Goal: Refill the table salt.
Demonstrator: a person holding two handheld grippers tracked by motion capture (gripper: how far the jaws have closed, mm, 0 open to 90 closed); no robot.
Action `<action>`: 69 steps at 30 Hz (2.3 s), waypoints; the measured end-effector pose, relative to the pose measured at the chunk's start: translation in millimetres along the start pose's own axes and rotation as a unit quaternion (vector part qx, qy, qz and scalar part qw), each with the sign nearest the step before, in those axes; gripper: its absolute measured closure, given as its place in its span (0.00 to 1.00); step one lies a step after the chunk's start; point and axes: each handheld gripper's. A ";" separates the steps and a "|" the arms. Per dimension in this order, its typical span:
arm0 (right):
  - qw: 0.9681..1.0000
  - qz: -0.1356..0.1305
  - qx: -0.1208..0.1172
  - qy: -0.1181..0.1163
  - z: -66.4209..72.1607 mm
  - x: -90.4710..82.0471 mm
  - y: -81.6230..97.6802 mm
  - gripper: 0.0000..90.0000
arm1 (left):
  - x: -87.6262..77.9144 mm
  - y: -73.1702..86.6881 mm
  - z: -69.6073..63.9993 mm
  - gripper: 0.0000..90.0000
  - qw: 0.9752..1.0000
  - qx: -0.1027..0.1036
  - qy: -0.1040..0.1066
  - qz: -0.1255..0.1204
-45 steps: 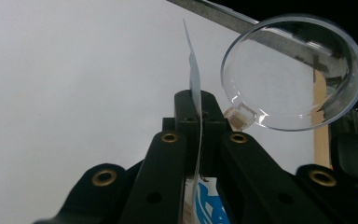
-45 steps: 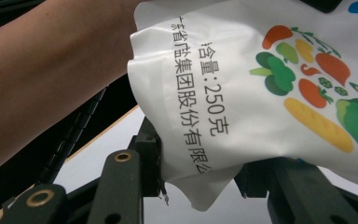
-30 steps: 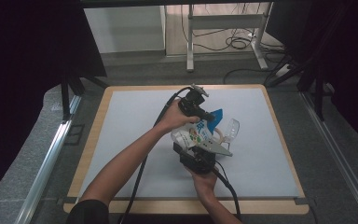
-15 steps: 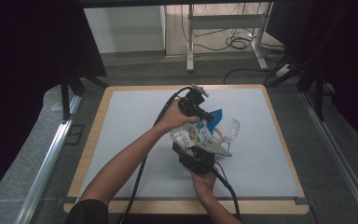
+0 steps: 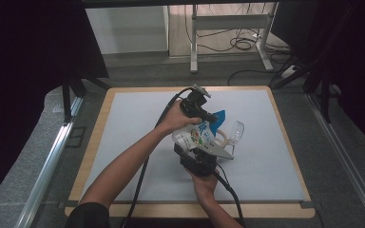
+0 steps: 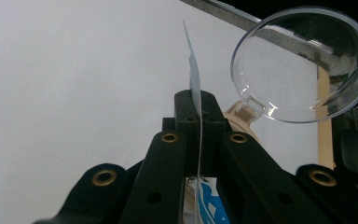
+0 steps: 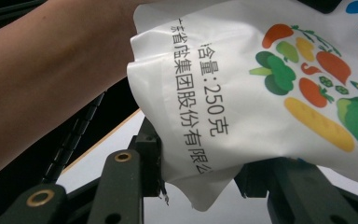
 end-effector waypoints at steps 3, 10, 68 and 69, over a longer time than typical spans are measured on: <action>1.000 -0.001 0.001 0.003 0.8 0.6 0.4 0.67 | 0.2 0.2 0.4 1.00 1.000 -0.001 0.002 0.000; 1.000 -0.007 0.010 0.011 2.7 1.2 2.7 0.67 | 1.6 -1.0 -0.7 1.00 1.000 0.002 0.004 0.003; 1.000 -0.002 0.007 -0.023 -11.2 -3.3 7.1 0.67 | 4.1 -2.4 -3.4 0.99 1.000 0.006 -0.007 0.000; 1.000 -0.002 0.007 -0.023 -11.2 -3.3 7.1 0.67 | 4.0 -2.0 -3.2 0.99 1.000 0.007 -0.007 -0.001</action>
Point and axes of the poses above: each handheld gripper's, and its own axes: x roughly forward along the jaws, y roughly out of its underside, z roughly to its left, and after that the axes turned 9 degrees about -x, right-handed
